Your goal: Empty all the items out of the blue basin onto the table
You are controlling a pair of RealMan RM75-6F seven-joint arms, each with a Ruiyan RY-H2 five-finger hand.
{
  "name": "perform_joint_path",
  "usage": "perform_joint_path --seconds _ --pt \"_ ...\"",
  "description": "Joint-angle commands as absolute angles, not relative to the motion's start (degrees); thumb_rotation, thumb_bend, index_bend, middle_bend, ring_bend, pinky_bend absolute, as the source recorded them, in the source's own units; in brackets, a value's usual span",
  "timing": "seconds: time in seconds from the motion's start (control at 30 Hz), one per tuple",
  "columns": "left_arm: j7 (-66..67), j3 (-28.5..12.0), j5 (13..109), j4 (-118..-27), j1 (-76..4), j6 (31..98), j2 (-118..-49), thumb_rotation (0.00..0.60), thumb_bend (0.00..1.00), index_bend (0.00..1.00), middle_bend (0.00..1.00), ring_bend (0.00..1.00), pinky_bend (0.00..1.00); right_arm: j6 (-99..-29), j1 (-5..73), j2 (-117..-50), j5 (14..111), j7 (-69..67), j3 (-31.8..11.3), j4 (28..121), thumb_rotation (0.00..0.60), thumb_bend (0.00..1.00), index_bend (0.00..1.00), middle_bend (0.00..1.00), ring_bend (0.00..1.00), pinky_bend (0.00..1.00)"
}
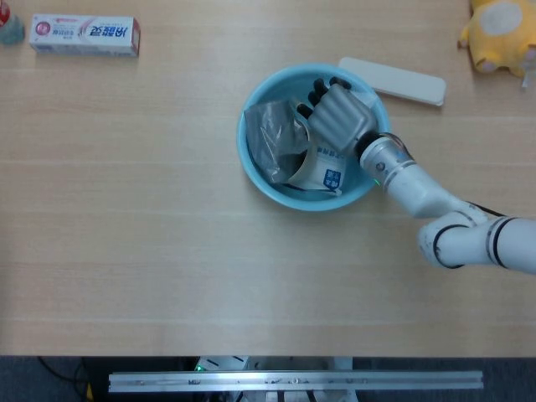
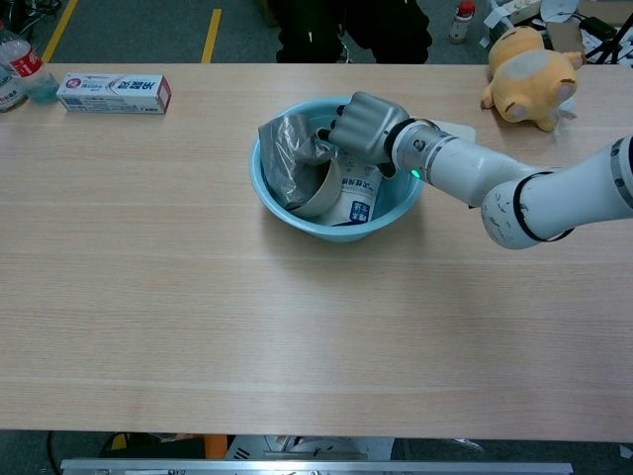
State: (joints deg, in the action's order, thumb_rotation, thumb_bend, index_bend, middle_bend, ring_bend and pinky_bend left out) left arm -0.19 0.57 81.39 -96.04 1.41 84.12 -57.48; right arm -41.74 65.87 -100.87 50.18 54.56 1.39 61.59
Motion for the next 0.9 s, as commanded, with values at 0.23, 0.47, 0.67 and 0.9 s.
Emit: perform_joint_path --seconds 0.23,0.47,0.67,0.9 --pt "-0.6 0.4 81.6 -95.9 1.3 84.1 -57.5 0.600 0.22 0.29 0.29 0.25 0.21 -42.3 64.3 -102.2 59.2 47.0 1.4 57.9 0.600 0.16 0.47 0.54 0.52 0.63" --pt "-0.9 0.4 81.9 -95.7 1.2 83.9 -57.5 0.600 0.22 0.29 0.29 0.25 0.21 -45.0 62.7 -101.0 66.5 39.6 0.9 58.0 0.600 0.20 0.55 0.63 0.65 0.73" --pt "-0.7 0.4 82.2 -96.0 1.1 84.1 -57.5 0.600 0.22 0.29 0.29 0.25 0.21 -47.4 61.5 -97.9 69.8 37.1 -0.2 61.4 0.600 0.20 0.56 0.64 0.66 0.74" --pt "-0.2 0.3 82.6 -96.5 0.9 84.2 -57.3 0.600 0.22 0.29 0.29 0.25 0.21 -50.6 60.0 -93.0 71.7 36.3 -2.3 67.1 0.600 0.20 0.56 0.64 0.66 0.74"
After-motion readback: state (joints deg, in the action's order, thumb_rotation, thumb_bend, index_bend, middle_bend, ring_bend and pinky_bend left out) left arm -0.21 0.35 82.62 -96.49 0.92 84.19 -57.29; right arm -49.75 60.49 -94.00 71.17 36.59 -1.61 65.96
